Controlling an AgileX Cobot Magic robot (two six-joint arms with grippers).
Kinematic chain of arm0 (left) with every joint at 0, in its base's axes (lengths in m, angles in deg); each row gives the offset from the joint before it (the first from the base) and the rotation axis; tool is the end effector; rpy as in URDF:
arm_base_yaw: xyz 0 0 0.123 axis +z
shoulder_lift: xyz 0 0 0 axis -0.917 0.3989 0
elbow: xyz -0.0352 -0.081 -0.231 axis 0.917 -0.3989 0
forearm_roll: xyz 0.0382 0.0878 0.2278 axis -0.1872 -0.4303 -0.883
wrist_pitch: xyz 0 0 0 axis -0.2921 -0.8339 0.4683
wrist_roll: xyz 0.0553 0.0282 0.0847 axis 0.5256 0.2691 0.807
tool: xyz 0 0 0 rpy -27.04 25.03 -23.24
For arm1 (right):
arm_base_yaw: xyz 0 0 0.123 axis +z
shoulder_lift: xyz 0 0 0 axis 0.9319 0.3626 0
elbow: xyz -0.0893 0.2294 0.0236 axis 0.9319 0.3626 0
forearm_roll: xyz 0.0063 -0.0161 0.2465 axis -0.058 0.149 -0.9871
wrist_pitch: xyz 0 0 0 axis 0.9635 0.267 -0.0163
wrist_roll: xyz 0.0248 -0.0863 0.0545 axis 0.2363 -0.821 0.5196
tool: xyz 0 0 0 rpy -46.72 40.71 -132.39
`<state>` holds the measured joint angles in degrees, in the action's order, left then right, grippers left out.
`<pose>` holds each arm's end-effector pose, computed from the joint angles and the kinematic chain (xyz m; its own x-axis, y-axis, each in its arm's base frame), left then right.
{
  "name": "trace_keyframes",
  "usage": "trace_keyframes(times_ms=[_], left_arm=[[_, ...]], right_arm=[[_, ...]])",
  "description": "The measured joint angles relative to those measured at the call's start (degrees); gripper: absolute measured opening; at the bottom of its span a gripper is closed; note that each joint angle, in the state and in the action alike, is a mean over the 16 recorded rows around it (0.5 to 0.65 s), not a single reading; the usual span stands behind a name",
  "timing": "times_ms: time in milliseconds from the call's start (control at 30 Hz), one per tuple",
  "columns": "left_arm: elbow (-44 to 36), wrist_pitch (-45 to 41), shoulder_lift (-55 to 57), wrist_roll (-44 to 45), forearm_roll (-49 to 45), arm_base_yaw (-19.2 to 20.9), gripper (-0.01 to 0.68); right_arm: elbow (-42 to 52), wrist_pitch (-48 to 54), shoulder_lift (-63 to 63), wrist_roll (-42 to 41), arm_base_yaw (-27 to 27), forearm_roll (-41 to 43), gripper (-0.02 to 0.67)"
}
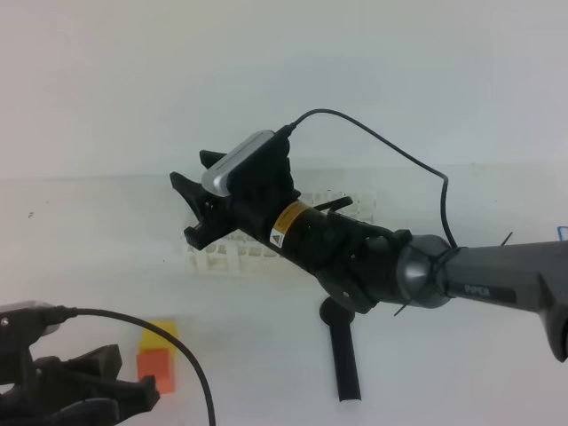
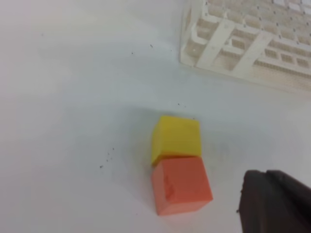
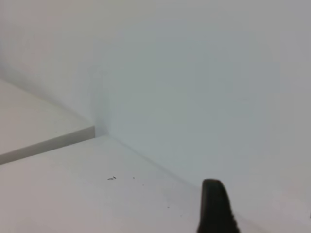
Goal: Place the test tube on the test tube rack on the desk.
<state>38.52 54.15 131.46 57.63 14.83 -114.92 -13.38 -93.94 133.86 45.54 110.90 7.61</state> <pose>0.1595 -0.0975 0.1799 -0.5449 -0.1631 -0.8225 0.0449 0.9738 -0.2229 0.3552 0.3447 0.1512 0.0958 0.0100 -0.9954 -0.7784 0.6240 -0.0686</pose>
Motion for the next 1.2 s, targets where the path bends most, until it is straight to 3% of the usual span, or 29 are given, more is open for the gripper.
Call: trace_keyframes(times_ms=[167,600,867,1200], left_arm=[[0.0,0.0,0.0,-0.4,0.1,0.0,-0.001],[0.0,0.0,0.0,-0.8,0.8,0.0,-0.001],[0.0,0.0,0.0,-1.3,1.1,0.0,-0.001],[0.0,0.0,0.0,-1.6,1.2,0.0,-0.001]], right_arm=[[0.0,4.2,-1.5,0.0,0.0,1.0,0.308],[1.8,24.3,-14.3,0.0,-1.2,9.0,0.023],[11.8,28.8,-27.3,-0.1,-5.9,10.4,0.0],[31.3,29.4,-47.0,-0.8,-16.3,10.5,-0.001]])
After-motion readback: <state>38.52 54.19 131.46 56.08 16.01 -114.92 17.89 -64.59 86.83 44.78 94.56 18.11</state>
